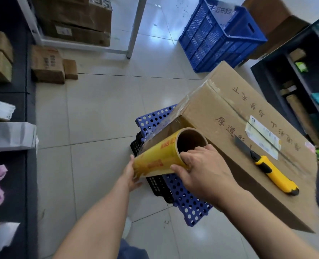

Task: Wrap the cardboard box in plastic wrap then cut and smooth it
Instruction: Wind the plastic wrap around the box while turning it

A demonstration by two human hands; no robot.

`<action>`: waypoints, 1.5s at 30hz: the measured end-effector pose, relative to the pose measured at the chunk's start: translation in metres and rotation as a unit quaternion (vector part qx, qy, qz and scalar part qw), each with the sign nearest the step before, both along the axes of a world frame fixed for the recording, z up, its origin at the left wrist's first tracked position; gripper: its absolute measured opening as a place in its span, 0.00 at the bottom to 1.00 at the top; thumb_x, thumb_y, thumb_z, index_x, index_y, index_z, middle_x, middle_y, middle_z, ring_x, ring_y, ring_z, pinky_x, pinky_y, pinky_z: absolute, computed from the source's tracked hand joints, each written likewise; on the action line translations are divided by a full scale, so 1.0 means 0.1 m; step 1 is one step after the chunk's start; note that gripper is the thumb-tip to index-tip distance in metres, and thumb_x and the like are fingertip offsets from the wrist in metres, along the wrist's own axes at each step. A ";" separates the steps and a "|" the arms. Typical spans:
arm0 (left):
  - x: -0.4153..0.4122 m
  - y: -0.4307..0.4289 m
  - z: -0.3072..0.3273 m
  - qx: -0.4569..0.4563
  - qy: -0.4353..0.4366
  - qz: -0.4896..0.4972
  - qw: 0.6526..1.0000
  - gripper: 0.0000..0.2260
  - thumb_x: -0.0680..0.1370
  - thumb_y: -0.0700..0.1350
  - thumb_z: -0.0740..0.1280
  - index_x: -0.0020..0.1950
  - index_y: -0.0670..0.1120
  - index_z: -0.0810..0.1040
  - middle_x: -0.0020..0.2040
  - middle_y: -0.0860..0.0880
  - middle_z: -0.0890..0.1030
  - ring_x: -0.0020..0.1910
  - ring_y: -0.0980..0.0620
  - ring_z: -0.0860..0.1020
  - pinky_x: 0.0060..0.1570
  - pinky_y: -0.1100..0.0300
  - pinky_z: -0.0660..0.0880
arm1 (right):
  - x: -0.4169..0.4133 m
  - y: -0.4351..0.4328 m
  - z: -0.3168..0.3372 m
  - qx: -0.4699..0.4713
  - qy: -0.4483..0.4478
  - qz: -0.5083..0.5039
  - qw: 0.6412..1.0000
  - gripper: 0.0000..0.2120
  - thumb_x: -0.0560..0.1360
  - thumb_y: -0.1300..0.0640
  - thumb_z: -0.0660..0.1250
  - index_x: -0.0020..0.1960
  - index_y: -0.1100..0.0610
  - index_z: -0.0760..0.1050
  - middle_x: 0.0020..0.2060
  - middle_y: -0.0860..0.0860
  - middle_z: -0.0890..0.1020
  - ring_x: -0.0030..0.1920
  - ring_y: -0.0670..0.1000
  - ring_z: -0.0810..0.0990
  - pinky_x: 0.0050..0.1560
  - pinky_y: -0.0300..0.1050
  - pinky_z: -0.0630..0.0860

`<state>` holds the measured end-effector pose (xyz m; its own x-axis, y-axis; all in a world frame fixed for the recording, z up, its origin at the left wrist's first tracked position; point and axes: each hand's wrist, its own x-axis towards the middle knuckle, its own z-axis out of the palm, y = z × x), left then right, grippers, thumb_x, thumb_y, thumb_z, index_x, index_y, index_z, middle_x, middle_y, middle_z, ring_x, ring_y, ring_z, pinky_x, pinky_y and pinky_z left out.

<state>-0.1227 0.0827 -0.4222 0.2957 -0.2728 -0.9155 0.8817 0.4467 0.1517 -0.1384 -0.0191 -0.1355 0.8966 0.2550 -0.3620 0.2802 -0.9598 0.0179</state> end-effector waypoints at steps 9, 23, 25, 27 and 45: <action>0.05 -0.01 0.06 0.000 -0.031 -0.005 1.000 0.21 0.78 0.58 0.60 0.64 0.45 0.72 0.68 0.45 0.72 0.60 0.47 0.73 0.63 0.52 0.67 | 0.00 0.06 -0.16 0.062 0.002 -0.107 0.992 0.18 0.76 0.42 0.60 0.33 0.51 0.64 0.29 0.46 0.72 0.36 0.53 0.76 0.38 0.47 0.72; -0.50 -0.49 -0.15 -0.059 -0.043 0.203 0.976 0.13 0.79 0.54 0.62 0.57 0.47 0.73 0.60 0.46 0.71 0.59 0.47 0.69 0.62 0.47 0.66 | -0.37 -0.54 -0.22 0.059 -0.036 0.008 0.998 0.12 0.77 0.46 0.62 0.46 0.54 0.77 0.39 0.50 0.81 0.38 0.52 0.78 0.46 0.52 0.77; -0.59 -0.58 -0.16 -0.064 -0.046 0.222 0.972 0.10 0.78 0.54 0.62 0.54 0.49 0.74 0.57 0.45 0.71 0.58 0.46 0.69 0.58 0.46 0.67 | -0.43 -0.61 -0.23 0.070 -0.056 0.026 0.996 0.09 0.77 0.50 0.63 0.46 0.54 0.77 0.40 0.50 0.80 0.38 0.52 0.77 0.48 0.52 0.76; -0.68 -0.63 -0.14 -0.062 -0.048 0.237 0.968 0.14 0.77 0.55 0.62 0.59 0.49 0.73 0.59 0.44 0.71 0.60 0.45 0.69 0.57 0.46 0.68 | -0.46 -0.66 -0.23 0.079 -0.059 0.035 0.994 0.05 0.77 0.52 0.63 0.48 0.52 0.76 0.40 0.49 0.80 0.38 0.51 0.77 0.49 0.51 0.77; -1.03 -0.71 -0.19 -0.050 -0.012 0.290 0.956 0.21 0.79 0.49 0.64 0.69 0.44 0.67 0.64 0.41 0.73 0.48 0.45 0.76 0.51 0.50 0.70 | -0.57 -0.72 -0.26 0.142 -0.104 0.010 0.984 0.10 0.77 0.50 0.64 0.43 0.55 0.70 0.33 0.50 0.78 0.33 0.52 0.77 0.38 0.53 0.77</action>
<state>-0.2254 0.0115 -0.4409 0.4447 -0.1422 -0.8843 0.4775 0.8730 0.0998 -0.1953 -0.0915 -0.1616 0.9377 0.3374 -0.0825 0.3172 -0.9287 -0.1921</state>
